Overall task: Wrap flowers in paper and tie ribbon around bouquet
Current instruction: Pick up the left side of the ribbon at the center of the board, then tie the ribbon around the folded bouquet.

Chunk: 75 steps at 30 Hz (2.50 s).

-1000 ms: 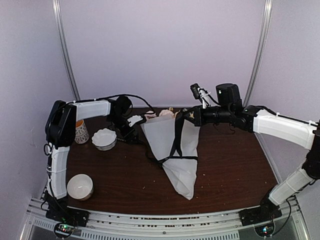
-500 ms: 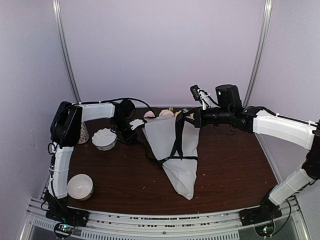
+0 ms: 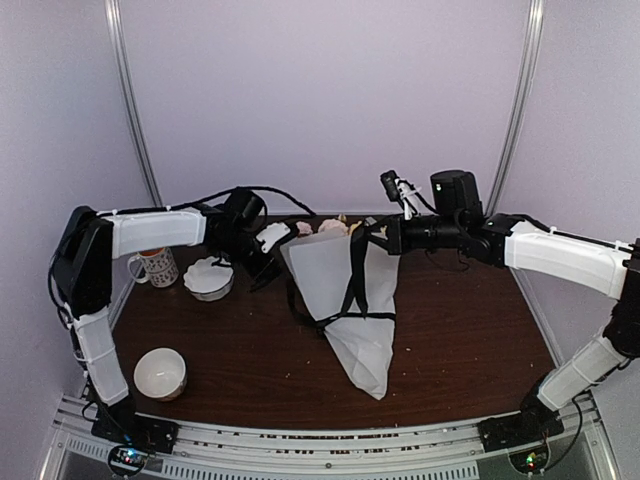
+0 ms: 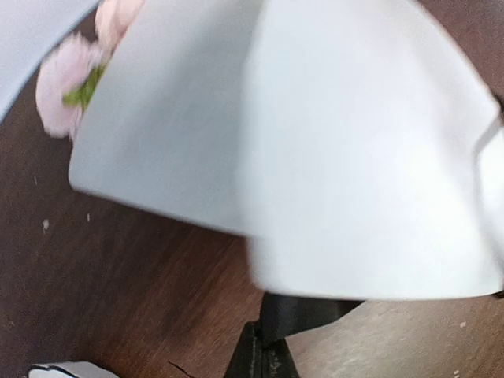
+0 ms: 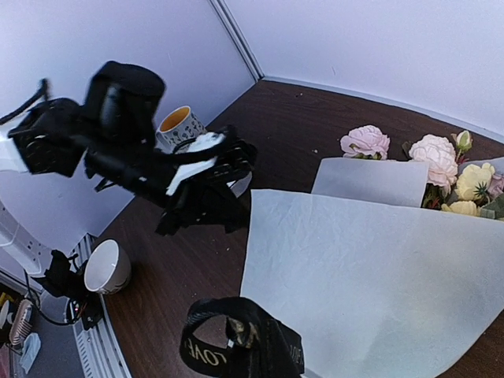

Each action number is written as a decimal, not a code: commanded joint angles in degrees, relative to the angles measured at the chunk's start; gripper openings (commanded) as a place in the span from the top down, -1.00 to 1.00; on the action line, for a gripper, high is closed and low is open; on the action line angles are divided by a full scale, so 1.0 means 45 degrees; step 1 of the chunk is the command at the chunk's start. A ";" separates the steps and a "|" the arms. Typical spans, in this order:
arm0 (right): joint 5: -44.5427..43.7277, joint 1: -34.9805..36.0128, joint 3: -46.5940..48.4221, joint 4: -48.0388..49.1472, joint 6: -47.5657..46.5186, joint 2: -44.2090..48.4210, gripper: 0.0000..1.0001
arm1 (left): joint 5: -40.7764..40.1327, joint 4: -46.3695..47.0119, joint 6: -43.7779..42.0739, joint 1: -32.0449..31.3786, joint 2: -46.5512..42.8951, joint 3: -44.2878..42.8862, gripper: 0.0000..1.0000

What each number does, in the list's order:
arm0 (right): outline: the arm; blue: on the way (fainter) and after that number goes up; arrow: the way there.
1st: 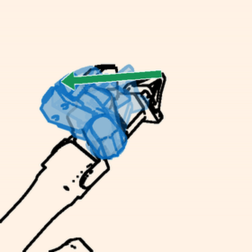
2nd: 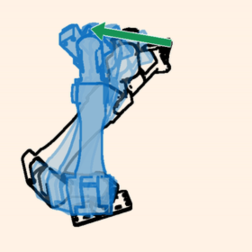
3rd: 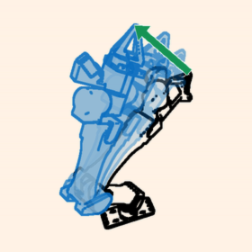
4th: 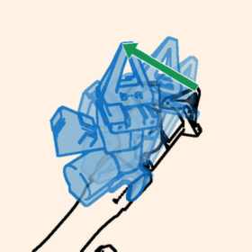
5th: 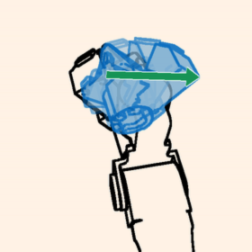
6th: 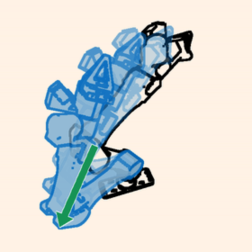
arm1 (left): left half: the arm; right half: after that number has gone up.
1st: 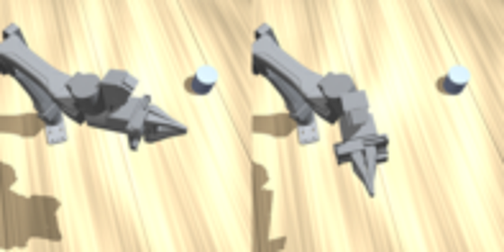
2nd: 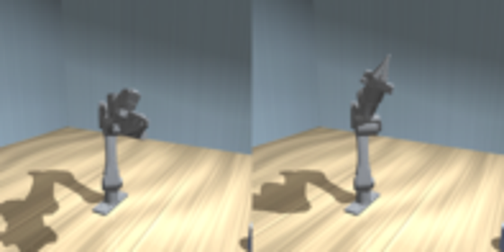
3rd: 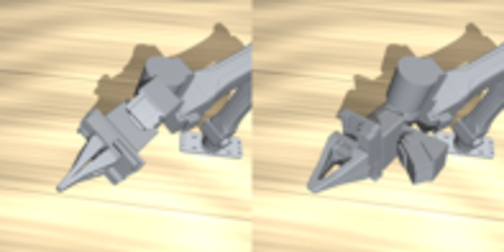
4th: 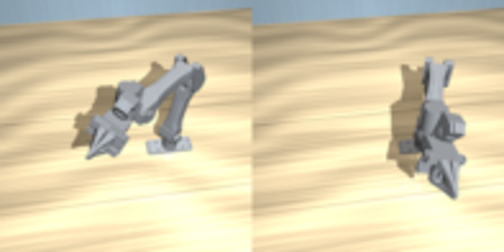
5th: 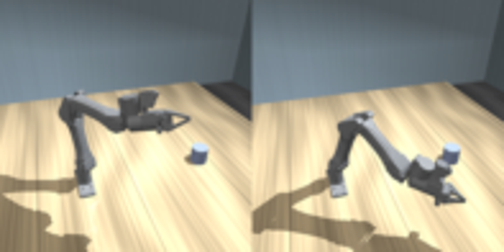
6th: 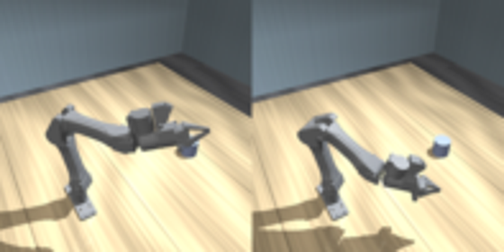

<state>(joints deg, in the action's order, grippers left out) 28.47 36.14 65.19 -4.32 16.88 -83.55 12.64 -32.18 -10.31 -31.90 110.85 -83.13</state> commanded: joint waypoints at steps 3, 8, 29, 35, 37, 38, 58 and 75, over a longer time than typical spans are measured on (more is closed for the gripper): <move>-0.0056 0.0668 0.1012 0.0662 0.0478 -0.1110 1.00 | -0.0671 0.3109 0.1225 -0.2504 -0.1933 0.0914 1.00; -0.0208 0.0855 0.1825 0.0724 0.0702 -0.1853 1.00 | -0.0817 0.3730 0.1493 -0.2891 -0.2521 0.1038 1.00; -0.1965 -1.3498 -0.8648 0.0253 0.3245 0.4257 1.00 | -0.2400 0.5729 0.8928 0.4740 -0.9318 1.1620 1.00; -0.1796 -1.5663 -0.8668 -0.0095 0.2633 0.3790 1.00 | -0.1844 0.5120 0.8919 0.7260 -1.1171 1.2372 1.00; -0.1770 -1.6123 -0.8773 0.0018 0.2759 0.3802 1.00 | -0.1818 0.4965 0.8902 0.7933 -1.1730 1.2534 1.00; -0.1997 -1.6252 -0.8833 0.0077 0.2804 0.3906 1.00 | -0.1785 0.4906 0.8910 0.8234 -1.1921 1.2619 1.00; -0.4524 -0.7440 -0.7900 -0.2795 0.3633 0.6481 1.00 | -0.2949 0.6026 0.6326 0.2275 -1.4197 1.0267 1.00; -0.5541 -0.1994 -0.0156 -1.1409 0.1246 0.7494 1.00 | -0.0774 0.6138 0.1012 -0.4727 -1.2838 0.5078 1.00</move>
<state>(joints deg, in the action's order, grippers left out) 7.77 27.64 65.73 -39.40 25.15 -48.53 9.04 -3.07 -1.04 -49.12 54.35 -55.94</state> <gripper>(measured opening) 0.008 0.010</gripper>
